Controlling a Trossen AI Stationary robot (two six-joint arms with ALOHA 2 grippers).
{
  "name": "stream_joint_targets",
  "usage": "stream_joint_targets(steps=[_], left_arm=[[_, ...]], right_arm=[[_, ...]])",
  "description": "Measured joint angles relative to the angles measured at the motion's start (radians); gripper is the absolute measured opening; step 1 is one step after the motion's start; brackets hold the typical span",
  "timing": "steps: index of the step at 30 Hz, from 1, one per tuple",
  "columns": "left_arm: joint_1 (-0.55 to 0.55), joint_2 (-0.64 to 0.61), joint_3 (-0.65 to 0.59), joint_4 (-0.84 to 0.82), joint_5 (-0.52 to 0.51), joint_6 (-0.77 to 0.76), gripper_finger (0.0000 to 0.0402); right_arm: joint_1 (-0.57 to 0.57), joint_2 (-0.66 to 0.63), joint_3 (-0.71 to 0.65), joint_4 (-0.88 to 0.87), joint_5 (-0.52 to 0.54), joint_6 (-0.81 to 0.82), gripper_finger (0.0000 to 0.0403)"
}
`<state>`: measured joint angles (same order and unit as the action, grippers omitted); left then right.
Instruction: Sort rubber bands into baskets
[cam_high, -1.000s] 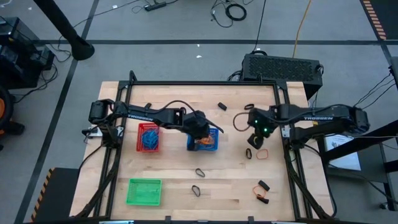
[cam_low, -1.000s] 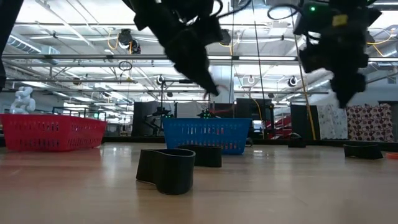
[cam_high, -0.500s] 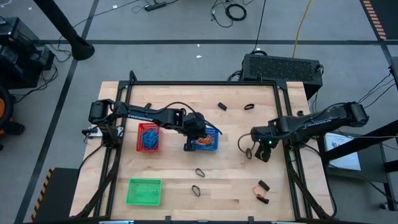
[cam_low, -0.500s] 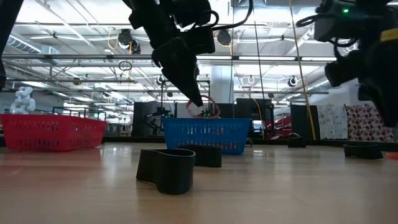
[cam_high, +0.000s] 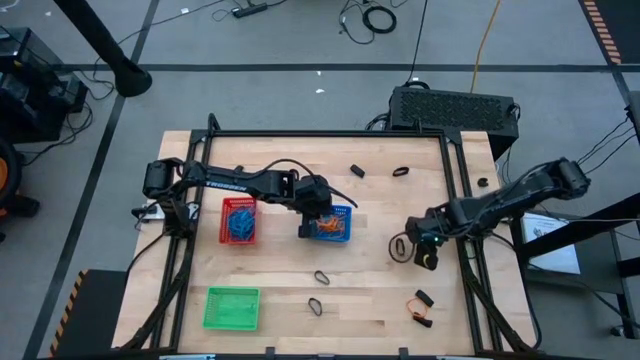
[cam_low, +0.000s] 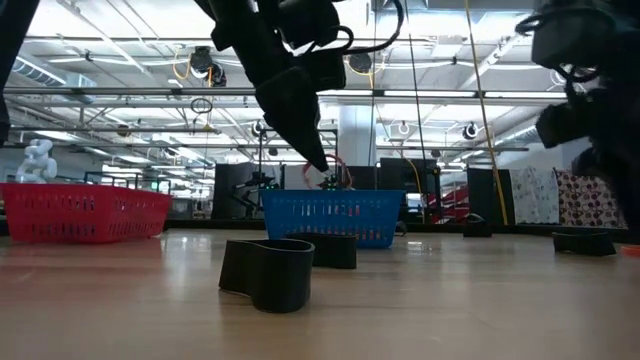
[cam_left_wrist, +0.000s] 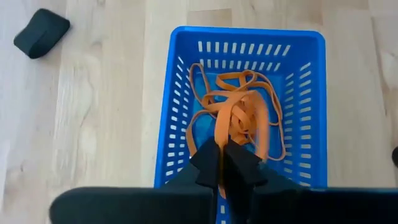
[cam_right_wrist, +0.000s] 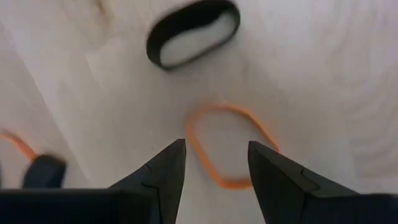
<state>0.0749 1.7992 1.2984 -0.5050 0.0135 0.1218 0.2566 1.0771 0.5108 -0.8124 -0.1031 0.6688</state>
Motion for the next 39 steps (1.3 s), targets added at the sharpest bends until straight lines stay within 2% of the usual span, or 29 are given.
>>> stream_joint_targets(steps=[12,16,20,25,31,35,39], left_arm=[[0.002,0.0,0.0,-0.007,-0.025,-0.011,0.011],[0.002,0.0,0.0,-0.005,-0.073,-0.012,0.0127],[0.002,0.0,0.0,0.009,-0.063,-0.106,0.013],[-0.006,0.0,0.0,0.072,0.056,-0.117,0.013],[-0.025,0.0,0.0,0.125,0.045,-0.116,0.013],[-0.034,0.0,0.0,0.147,0.044,-0.116,0.013],[-0.045,0.0,0.0,0.219,0.045,-0.116,0.013]], right_arm=[[0.082,-0.004,-0.134,0.145,0.016,0.079,0.0166],[0.109,-0.004,-0.136,0.144,0.051,0.069,0.0166],[0.136,-0.003,-0.138,0.149,0.064,0.053,0.016],[0.174,-0.002,-0.139,0.14,0.099,0.057,0.0119],[0.183,0.0,-0.141,0.159,0.06,0.07,0.0015],[0.183,-0.009,-0.137,0.165,0.053,0.147,0.0008],[0.184,-0.024,-0.088,0.143,0.032,0.159,0.0002]])
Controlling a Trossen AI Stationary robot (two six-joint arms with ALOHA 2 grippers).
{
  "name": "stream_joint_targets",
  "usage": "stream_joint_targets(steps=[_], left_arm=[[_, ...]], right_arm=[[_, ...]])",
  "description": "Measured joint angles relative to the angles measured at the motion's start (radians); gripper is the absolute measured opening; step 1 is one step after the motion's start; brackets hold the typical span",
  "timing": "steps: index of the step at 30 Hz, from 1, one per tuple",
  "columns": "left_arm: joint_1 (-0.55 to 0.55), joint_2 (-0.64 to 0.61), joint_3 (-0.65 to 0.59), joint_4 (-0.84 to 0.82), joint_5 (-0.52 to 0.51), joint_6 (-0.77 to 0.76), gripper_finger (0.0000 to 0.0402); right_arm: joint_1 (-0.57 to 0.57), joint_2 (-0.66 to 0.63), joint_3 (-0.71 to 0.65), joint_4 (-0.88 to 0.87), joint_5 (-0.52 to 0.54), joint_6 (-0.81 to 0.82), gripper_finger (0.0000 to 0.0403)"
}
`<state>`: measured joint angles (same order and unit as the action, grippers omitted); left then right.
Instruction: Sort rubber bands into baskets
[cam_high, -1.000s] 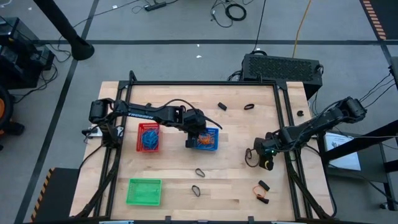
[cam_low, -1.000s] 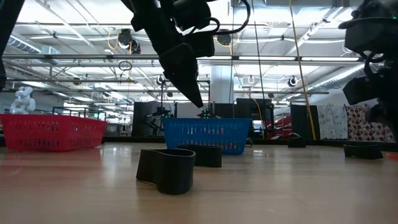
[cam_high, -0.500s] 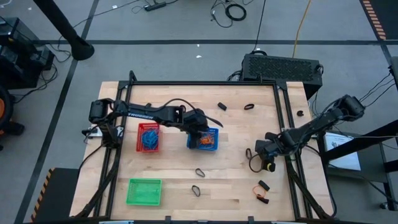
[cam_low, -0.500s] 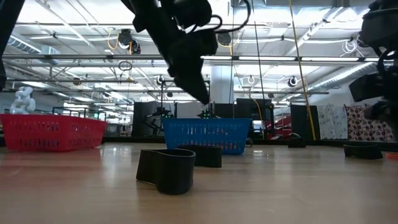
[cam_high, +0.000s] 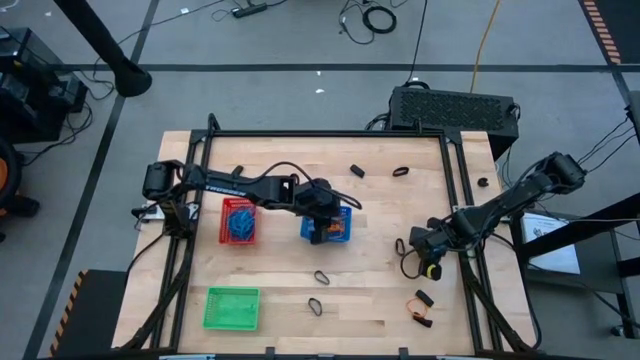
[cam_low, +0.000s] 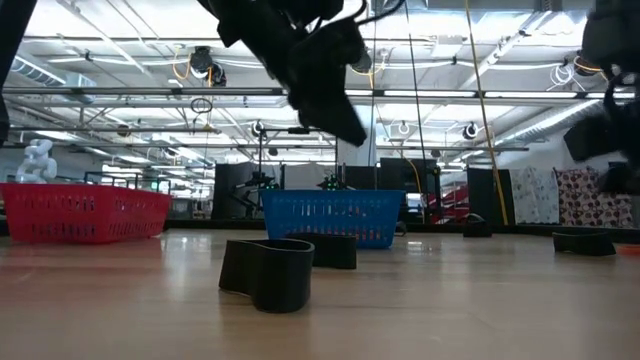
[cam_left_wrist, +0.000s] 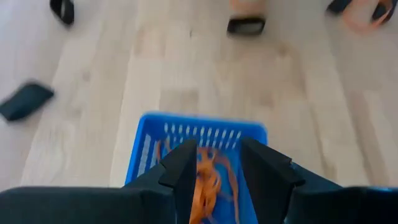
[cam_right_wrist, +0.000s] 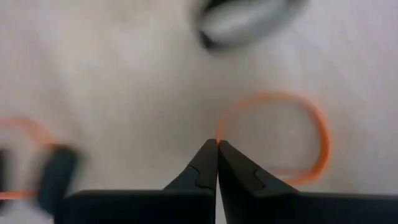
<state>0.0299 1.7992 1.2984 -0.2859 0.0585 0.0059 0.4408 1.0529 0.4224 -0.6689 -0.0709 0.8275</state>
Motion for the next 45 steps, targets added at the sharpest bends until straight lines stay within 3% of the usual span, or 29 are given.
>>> stream_joint_targets(steps=[10,17,21,34,45], left_arm=[[-0.021,0.0,0.0,0.301,0.004,0.001,0.013],[-0.042,0.063,0.002,0.575,0.15,0.144,0.013],[-0.046,0.114,0.0,0.67,0.239,0.086,0.013],[-0.026,0.173,0.0,0.769,0.384,0.025,0.013],[0.004,0.173,0.0,0.735,0.457,0.025,0.013]], right_arm=[[-0.002,-0.008,0.184,0.018,0.02,0.0,0.0001],[-0.013,-0.009,0.235,0.244,0.117,-0.038,0.0],[-0.042,-0.009,0.235,0.372,0.126,-0.07,0.0],[-0.174,-0.009,0.236,0.535,0.113,-0.136,0.0],[-0.221,-0.01,0.236,0.532,-0.016,-0.133,0.0]])
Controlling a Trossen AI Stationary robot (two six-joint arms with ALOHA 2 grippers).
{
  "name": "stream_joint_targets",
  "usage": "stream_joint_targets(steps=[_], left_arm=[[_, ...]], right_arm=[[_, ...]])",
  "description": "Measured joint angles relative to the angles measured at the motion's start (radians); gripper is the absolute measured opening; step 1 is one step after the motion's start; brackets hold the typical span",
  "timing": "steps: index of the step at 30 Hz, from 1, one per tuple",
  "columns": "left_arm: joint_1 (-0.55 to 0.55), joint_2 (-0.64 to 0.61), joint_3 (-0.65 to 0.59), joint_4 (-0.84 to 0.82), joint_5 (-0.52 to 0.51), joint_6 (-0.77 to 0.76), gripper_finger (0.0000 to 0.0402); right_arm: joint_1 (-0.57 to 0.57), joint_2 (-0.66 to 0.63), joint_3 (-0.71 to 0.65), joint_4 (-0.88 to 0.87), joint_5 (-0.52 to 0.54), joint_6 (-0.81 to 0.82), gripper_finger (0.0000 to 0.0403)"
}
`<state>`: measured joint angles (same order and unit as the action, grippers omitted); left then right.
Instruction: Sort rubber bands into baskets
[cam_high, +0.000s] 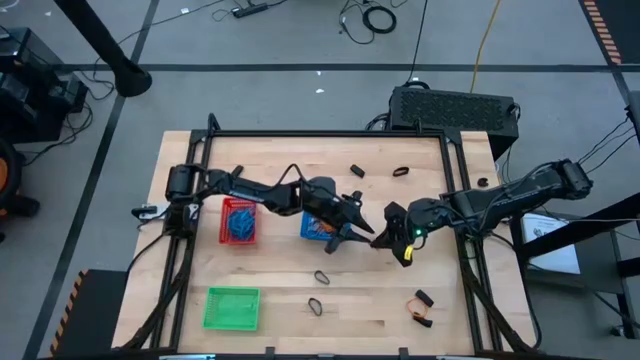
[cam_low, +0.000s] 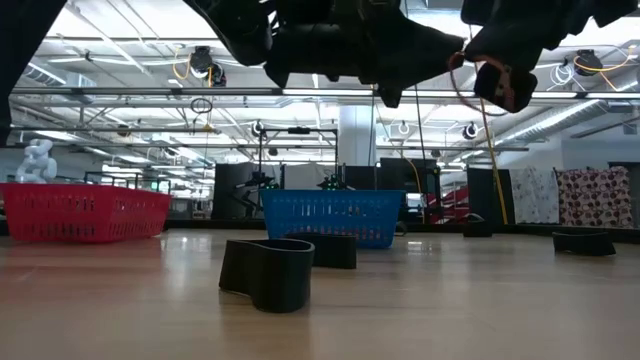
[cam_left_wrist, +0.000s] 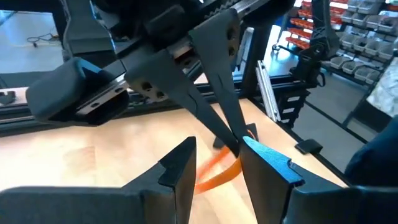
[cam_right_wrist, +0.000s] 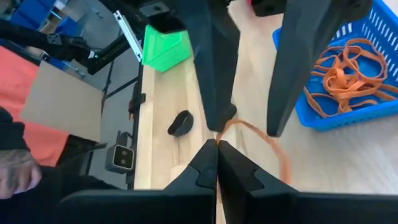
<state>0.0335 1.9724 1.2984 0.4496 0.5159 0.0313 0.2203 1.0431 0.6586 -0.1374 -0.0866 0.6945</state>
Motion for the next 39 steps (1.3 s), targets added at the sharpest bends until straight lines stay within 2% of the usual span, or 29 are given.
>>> stream_joint_targets(steps=[7,16,19,24,29,33,39], left_arm=[[0.019,0.001,0.0,-0.054,0.093,0.058,0.013],[0.021,0.001,0.0,-0.054,0.057,0.089,0.0124],[0.023,0.001,0.0,-0.066,0.055,0.088,0.0097],[0.024,0.001,0.0,-0.079,0.054,0.087,0.0015],[0.024,0.001,0.0,-0.094,0.027,0.082,0.0005],[0.024,0.001,0.0,-0.103,0.0,0.079,0.0003],[0.03,0.001,0.0,-0.102,-0.009,0.079,0.0003]], right_arm=[[-0.036,-0.016,0.0,0.0,0.002,0.0,0.0],[-0.082,-0.023,0.0,0.005,-0.001,0.004,0.0],[-0.084,-0.023,0.0,0.006,-0.01,0.004,0.0],[-0.084,-0.023,0.0,0.005,-0.018,0.001,0.0],[-0.084,-0.023,0.0,-0.001,-0.018,-0.004,0.0002],[-0.084,-0.023,0.0,-0.012,-0.018,-0.004,0.0021],[-0.083,-0.023,0.001,-0.062,-0.02,0.004,0.0075]])
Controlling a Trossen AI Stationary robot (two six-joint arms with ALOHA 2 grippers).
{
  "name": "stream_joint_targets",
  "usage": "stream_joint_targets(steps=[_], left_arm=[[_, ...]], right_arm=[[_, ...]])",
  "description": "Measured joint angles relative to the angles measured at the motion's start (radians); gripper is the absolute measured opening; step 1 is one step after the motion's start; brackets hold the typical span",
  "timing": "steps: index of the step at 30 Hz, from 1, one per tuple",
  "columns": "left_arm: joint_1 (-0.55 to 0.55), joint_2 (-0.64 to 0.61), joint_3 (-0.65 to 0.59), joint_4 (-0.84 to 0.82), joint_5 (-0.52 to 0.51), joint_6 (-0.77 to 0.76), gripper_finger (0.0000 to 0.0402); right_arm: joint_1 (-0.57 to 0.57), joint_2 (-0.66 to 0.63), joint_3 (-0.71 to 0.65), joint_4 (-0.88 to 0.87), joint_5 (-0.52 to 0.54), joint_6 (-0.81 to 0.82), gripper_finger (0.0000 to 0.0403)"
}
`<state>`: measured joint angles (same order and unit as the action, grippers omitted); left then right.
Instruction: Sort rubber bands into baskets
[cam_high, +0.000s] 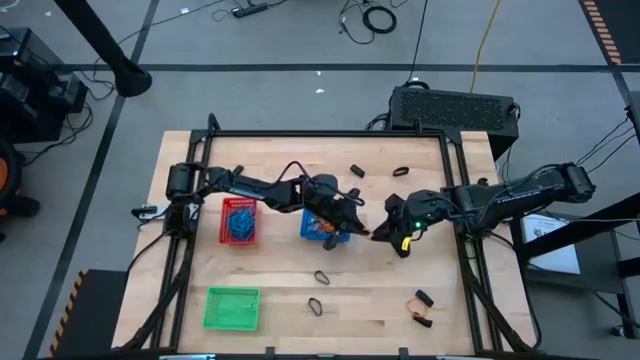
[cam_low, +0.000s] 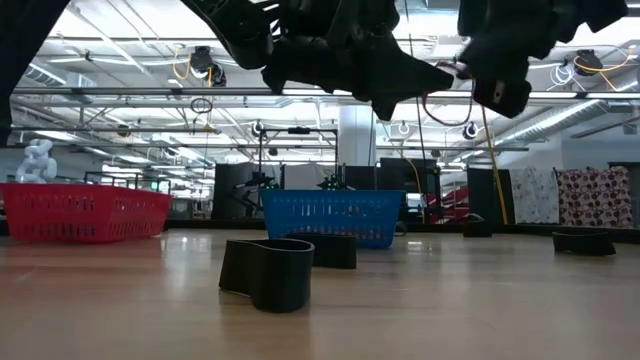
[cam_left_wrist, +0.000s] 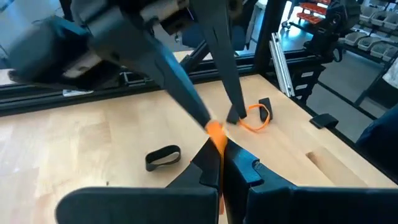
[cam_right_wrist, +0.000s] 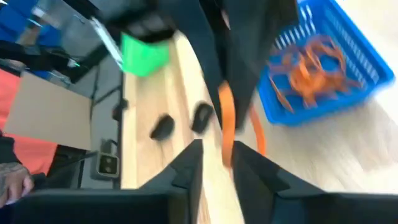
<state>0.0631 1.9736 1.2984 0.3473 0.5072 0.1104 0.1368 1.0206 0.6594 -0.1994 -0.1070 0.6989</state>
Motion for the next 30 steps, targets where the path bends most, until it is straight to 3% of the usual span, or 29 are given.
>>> stream_joint_targets(steps=[4,7,13,24,30], left_arm=[[0.016,0.0,0.0,-0.053,-0.026,0.0,0.0002],[0.034,0.0,0.0,-0.139,-0.048,0.001,0.0002],[0.059,0.0,0.0,-0.372,-0.133,0.001,0.0001],[0.045,0.0,0.0,-0.682,-0.22,0.001,0.0001],[0.028,0.0,0.0,-0.759,-0.233,0.001,0.0001]], right_arm=[[0.0,0.0,0.0,-0.134,-0.022,0.089,0.0115],[0.011,0.0,0.0,-0.233,-0.101,0.16,0.0136],[0.106,0.0,0.0,-0.323,-0.149,0.326,0.0156],[0.487,0.051,0.0,-0.264,0.037,0.858,0.0157],[0.621,0.188,0.0,-0.113,0.075,0.956,0.0157]])
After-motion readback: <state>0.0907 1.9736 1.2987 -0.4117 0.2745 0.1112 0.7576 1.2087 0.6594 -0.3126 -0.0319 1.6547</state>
